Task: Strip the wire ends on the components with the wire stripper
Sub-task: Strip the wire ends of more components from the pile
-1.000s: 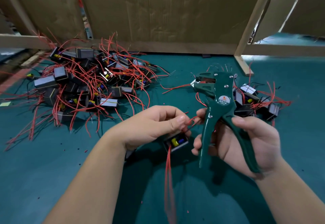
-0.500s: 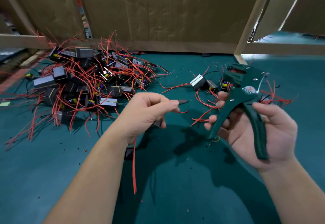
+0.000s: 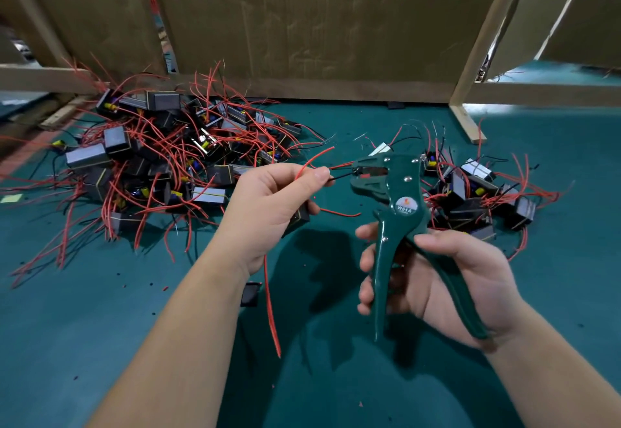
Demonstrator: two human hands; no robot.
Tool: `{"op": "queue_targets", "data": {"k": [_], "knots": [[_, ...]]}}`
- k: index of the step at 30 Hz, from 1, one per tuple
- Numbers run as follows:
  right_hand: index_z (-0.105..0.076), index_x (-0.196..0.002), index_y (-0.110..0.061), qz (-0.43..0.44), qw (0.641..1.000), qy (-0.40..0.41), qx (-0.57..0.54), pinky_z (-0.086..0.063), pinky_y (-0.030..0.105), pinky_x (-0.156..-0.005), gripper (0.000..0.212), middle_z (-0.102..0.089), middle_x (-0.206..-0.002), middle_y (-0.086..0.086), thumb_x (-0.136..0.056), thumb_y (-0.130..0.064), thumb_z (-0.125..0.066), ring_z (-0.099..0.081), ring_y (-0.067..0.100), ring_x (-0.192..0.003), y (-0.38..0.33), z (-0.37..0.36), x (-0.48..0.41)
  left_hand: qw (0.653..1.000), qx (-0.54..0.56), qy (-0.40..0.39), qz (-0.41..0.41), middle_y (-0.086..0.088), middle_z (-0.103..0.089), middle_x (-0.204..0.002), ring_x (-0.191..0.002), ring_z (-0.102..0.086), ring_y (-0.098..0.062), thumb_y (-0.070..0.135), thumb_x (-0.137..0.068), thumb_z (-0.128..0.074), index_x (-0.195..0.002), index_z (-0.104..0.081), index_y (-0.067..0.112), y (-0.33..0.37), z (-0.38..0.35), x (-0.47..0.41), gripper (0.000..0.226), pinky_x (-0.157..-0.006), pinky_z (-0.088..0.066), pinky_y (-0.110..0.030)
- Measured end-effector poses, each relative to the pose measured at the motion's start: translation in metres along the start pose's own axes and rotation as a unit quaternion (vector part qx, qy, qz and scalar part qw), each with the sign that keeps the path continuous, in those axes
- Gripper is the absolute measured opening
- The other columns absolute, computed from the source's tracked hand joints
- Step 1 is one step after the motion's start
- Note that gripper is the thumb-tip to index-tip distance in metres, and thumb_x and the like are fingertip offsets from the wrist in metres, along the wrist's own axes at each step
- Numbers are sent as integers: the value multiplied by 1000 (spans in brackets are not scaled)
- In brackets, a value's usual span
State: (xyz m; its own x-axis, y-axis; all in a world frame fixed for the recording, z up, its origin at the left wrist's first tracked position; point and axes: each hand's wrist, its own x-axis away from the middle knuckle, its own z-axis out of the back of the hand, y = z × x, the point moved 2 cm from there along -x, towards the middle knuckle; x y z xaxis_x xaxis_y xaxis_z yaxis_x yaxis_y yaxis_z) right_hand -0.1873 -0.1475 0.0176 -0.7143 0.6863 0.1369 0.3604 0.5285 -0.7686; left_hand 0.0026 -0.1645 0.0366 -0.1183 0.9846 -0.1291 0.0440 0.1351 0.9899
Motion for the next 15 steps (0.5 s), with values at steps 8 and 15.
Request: {"op": "queue_targets", "data": {"k": [8, 15], "knots": [[-59, -115, 3, -15, 997, -79, -7, -50, 54, -76, 55, -60, -92, 27, -70, -25, -74, -62, 42, -77, 6, -7, 1, 997, -20, 50, -50, 10, -55, -48, -46, -46, -3, 17, -74, -76, -56, -71, 19, 1, 4, -1, 19, -49, -40, -12], [-64, -103, -1, -7, 999, -43, 26, -53, 51, -68, 45, -61, -82, 24, -67, -23, -80, -63, 38, -68, 7, -6, 1, 994, -47, 36, -89, -8, -47, -54, -46, -43, -4, 6, -82, -70, -65, -65, 15, 2, 2, 0, 21, -48, -38, -11]]}}
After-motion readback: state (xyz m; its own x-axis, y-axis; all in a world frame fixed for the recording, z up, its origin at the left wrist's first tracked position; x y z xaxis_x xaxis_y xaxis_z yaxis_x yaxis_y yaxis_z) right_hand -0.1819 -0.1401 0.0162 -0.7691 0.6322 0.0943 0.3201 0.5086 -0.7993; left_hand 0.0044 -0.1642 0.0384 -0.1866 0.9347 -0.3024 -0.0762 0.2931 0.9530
